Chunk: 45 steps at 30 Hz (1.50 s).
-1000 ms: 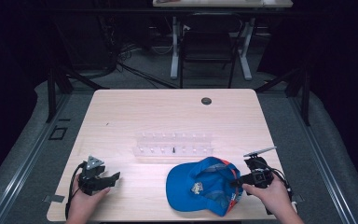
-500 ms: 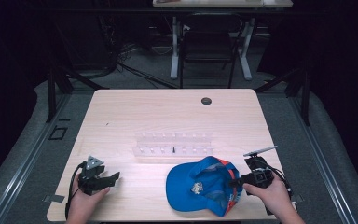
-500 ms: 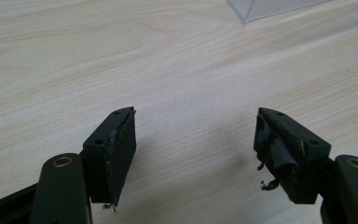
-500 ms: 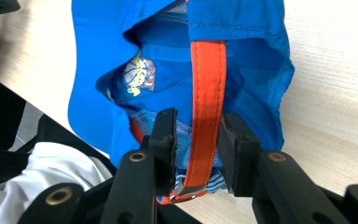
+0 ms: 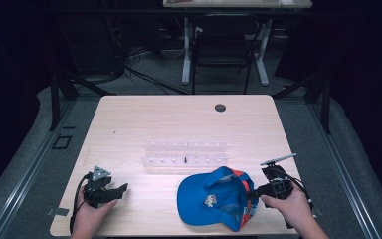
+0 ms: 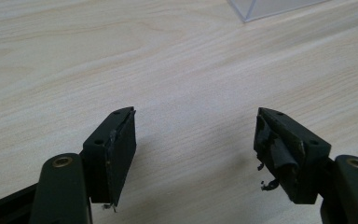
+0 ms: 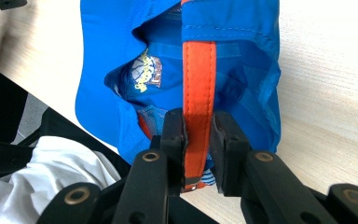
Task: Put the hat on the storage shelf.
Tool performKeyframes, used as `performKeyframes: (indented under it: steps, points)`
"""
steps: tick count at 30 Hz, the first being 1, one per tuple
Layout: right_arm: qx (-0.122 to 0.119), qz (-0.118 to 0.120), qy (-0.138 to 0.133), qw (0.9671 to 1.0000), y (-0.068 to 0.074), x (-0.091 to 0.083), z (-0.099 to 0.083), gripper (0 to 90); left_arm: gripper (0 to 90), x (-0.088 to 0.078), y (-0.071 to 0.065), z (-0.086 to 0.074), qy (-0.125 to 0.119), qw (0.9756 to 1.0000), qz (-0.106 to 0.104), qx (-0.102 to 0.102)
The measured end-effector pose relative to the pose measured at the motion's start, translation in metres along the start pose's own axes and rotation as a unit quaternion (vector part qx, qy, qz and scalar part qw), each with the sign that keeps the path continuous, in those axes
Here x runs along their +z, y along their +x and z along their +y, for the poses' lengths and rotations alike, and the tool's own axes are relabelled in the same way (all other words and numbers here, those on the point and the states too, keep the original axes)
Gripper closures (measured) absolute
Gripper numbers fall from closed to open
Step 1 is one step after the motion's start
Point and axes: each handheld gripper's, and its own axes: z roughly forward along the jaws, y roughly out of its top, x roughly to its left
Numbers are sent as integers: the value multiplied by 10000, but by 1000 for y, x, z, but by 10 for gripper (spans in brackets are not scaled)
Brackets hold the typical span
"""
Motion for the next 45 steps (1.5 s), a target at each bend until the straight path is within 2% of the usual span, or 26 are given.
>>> performKeyframes:
  steps: [2, 3, 5, 6, 7, 10, 12, 15, 18, 24, 28, 30, 31, 33, 35, 38, 39, 40, 41, 43, 44, 45]
  points:
    - [-139, 8, 131, 9998, -1, -2, 2, 768, 300, 0, 0, 0, 0, 10000, 0, 1]
    - [-58, 9, 39, 10000, 1, -2, 2, 769, 301, 0, 0, 0, -2, 10000, 2, 3]
    - [-132, -7, 108, 9999, 1, -4, 3, 770, 301, 0, 0, 0, -4, 10000, 6, 5]
    - [-112, -22, 19, 9999, 2, -4, 3, 770, 300, 0, 0, 0, 5, 10000, 9, 15]
    - [-133, -15, 64, 9999, 2, -5, 4, 771, 301, 0, 0, 0, 4, 10000, 10, 16]
    - [16, -37, -92, 9999, 6, -7, 5, 772, 301, 0, 0, 0, -3, 10000, 13, 8]
    - [-39, -27, 2, 10000, 6, -10, 7, 772, 300, 0, 0, 0, -7, 10000, 13, 12]
    - [-29, -40, -51, 10000, 7, -13, 10, 770, 301, 0, 0, 0, -4, 10000, 7, 12]
    - [53, 43, -120, 9999, 10, -18, 13, 767, 301, 0, 0, 0, -13, 10000, 20, 15]
    - [28, 53, -120, 9999, 14, -27, 19, 767, 301, 0, 1, 0, -16, 10000, 6, 7]
    - [-32, 159, -60, 9999, 19, -30, 24, 768, 301, 0, 1, 0, -17, 10000, 14, 16]
    - [95, 171, -144, 9997, 22, -31, 26, 769, 300, 0, 1, 0, -15, 10000, 3, 13]
    - [48, 210, -70, 9997, 22, -32, 28, 769, 301, 0, 1, 0, -19, 10000, 6, 14]
    - [252, 249, -62, 9994, 25, -32, 30, 769, 301, 0, 1, 0, -21, 10000, 8, 10]
    - [209, 289, 40, 9994, 27, -34, 33, 769, 301, 0, 1, 0, -31, 10000, 13, 1]
    - [353, 399, 17, 9986, 31, -35, 37, 769, 300, 0, 1, 0, -30, 10000, 13, -10]
    - [345, 449, 84, 9984, 31, -36, 38, 769, 300, 0, 1, 0, -28, 10000, 14, -10]
    - [451, 482, 49, 9978, 33, -35, 39, 769, 301, -1, 1, 0, -24, 10000, 16, -8]
    - [417, 551, 122, 9975, 33, -36, 40, 770, 300, -1, 1, 0, -29, 10000, 17, -7]
    - [581, 599, 95, 9965, 36, -35, 42, 770, 301, -1, 1, 0, -30, 10000, 17, -9]
    - [456, 655, 277, 9964, 34, -38, 44, 770, 301, -1, 1, 0, -33, 10000, 19, -10]
    - [660, 659, 138, 9955, 37, -36, 44, 770, 301, -1, 1, 0, -33, 10000, 18, -14]
